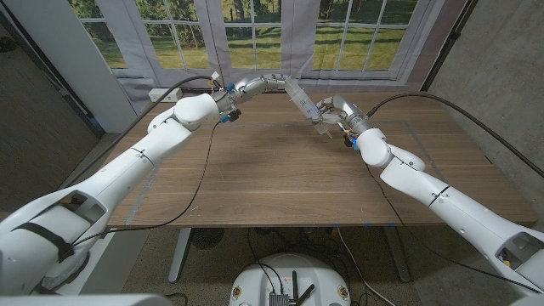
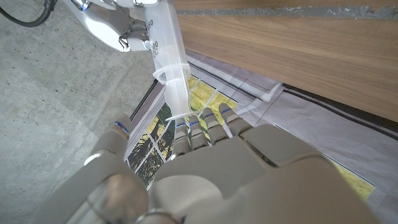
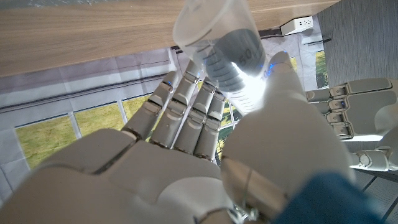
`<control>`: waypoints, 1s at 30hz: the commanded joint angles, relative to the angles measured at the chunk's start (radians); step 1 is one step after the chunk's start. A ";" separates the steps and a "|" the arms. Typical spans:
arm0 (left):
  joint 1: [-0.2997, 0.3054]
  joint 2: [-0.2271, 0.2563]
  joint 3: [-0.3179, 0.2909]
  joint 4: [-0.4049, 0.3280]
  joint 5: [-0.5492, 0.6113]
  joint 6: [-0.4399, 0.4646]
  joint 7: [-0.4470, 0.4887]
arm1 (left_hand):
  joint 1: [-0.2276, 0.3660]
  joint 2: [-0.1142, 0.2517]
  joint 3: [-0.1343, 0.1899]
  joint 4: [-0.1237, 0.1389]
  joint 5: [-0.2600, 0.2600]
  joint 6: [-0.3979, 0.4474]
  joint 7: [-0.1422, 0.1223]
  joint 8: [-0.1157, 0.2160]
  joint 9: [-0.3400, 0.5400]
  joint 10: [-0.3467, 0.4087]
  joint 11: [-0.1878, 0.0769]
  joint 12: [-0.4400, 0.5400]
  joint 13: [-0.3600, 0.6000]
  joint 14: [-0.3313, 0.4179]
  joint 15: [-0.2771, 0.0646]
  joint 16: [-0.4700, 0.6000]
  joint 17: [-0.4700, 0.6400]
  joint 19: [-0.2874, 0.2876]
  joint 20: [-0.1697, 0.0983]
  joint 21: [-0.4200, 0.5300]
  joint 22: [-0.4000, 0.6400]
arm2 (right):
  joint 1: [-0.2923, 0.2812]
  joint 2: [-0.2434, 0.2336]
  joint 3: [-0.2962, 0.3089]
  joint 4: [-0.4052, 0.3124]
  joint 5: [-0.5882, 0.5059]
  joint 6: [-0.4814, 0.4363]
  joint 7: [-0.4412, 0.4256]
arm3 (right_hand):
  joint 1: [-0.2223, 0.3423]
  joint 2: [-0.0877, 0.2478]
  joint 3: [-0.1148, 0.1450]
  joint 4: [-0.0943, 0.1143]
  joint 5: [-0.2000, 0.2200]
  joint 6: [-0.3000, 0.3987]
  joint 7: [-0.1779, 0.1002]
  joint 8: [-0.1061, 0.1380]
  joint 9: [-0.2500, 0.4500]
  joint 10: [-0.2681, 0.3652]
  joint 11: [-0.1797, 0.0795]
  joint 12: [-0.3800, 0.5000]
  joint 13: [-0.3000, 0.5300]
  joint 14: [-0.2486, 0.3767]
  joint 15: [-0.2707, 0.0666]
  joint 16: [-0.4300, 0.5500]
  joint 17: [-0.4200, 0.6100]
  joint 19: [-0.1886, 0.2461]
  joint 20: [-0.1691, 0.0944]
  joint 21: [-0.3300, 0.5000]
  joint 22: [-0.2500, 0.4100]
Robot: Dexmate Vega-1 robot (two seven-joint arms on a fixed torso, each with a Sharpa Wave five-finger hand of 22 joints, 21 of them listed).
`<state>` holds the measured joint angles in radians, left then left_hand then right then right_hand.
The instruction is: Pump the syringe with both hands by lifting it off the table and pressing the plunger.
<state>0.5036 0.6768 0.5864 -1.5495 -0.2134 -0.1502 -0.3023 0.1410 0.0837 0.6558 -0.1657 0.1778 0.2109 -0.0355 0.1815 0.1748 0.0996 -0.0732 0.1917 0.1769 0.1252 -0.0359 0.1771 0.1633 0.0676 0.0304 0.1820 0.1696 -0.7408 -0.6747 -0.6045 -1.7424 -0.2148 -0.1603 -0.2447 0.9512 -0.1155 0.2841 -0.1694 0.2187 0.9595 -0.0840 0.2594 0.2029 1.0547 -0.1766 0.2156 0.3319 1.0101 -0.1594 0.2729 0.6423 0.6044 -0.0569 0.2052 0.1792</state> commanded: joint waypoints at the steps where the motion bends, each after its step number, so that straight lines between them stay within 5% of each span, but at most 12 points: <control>1: -0.013 -0.010 0.010 0.018 -0.002 -0.005 -0.015 | 0.002 0.013 0.001 -0.003 -0.001 0.005 0.003 0.002 0.002 0.002 0.005 -0.001 0.001 0.004 -0.042 0.000 0.003 0.005 -0.007 0.009 0.003 | 0.010 0.009 -0.003 0.013 0.003 0.009 -0.003 | 0.242 0.241 0.006 0.004 0.006 0.090 -0.081 0.008 0.002 0.028 -0.020 0.000 0.004 0.008 -0.082 -0.002 0.005 0.010 -0.144 0.009 0.002; 30: -0.042 -0.044 0.045 0.067 -0.020 -0.027 -0.081 | 0.004 0.014 0.000 -0.003 -0.001 0.006 0.004 0.002 0.002 0.003 0.003 -0.001 0.001 0.004 -0.040 0.000 0.003 0.005 -0.008 0.009 0.003 | 0.009 0.021 -0.009 0.029 0.002 0.017 -0.017 | 0.242 0.242 0.007 0.004 0.007 0.093 -0.082 0.007 0.002 0.025 -0.020 -0.002 0.005 0.008 -0.082 -0.007 0.008 0.015 -0.144 0.011 0.002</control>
<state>0.4654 0.6404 0.6229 -1.4934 -0.2250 -0.1730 -0.3671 0.1461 0.0887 0.6558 -0.1657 0.1778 0.2106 -0.0357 0.1777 0.1763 0.0995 -0.0732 0.1917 0.1769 0.1251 -0.0359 0.1771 0.1634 0.0696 0.0284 0.1820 0.1696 -0.7303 -0.6586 -0.6114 -1.7192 -0.2111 -0.1436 -0.2548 0.9512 -0.1156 0.2841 -0.1694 0.2222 0.9594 -0.0840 0.2603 0.2020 1.0547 -0.1766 0.2155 0.3314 1.0117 -0.1610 0.2659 0.6466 0.6086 -0.0611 0.2109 0.1791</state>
